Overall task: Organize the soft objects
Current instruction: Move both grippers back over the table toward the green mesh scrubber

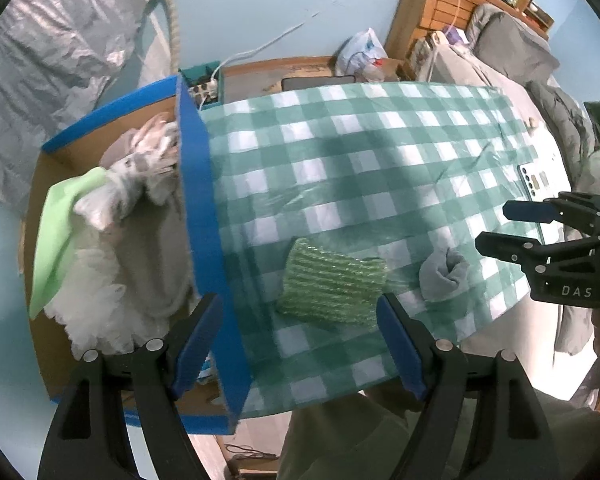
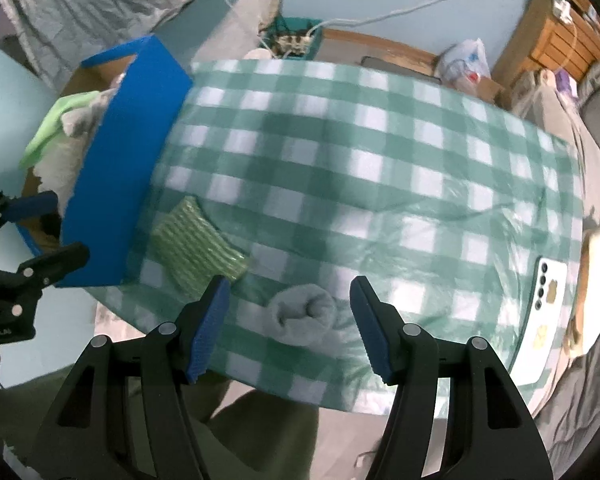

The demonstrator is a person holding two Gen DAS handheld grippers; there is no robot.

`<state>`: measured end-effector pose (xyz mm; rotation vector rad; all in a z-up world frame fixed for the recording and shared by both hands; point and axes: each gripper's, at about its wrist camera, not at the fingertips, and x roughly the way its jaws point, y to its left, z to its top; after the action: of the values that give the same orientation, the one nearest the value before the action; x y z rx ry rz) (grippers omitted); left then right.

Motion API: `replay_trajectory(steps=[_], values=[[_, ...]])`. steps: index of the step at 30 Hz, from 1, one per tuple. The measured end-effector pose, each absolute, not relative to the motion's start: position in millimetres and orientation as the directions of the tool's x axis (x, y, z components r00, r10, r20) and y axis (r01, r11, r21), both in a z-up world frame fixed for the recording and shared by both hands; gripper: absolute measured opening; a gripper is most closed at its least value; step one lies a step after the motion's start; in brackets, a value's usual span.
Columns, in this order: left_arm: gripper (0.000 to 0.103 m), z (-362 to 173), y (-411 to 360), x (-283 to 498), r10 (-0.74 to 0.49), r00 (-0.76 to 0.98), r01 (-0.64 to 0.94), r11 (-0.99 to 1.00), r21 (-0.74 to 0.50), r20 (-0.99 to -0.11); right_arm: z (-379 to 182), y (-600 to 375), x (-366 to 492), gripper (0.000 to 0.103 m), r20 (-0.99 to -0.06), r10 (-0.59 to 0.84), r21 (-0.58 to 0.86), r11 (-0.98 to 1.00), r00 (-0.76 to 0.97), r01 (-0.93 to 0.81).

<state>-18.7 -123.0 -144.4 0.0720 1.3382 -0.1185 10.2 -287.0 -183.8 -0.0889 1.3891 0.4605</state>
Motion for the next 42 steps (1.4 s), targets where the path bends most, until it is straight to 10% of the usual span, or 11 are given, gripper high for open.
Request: replay_trajectory(steps=[38, 42], values=[[0.087, -231.1, -146.1, -5.3, -0.063, 0.088, 0.165, 0.985, -0.048, -0.994, -284.4, -270.3, -8.7, 0.062, -0.977, 0.212, 0.192, 0.891, 0.003, -0.412], [0.087, -237.7, -146.5, -3.7, -0.057, 0.075, 0.170, 0.985, -0.044, -0.996, -285.2, -272.5, -5.5, 0.042, -0.978, 0.209, 0.188, 0.895, 0.008, -0.405]])
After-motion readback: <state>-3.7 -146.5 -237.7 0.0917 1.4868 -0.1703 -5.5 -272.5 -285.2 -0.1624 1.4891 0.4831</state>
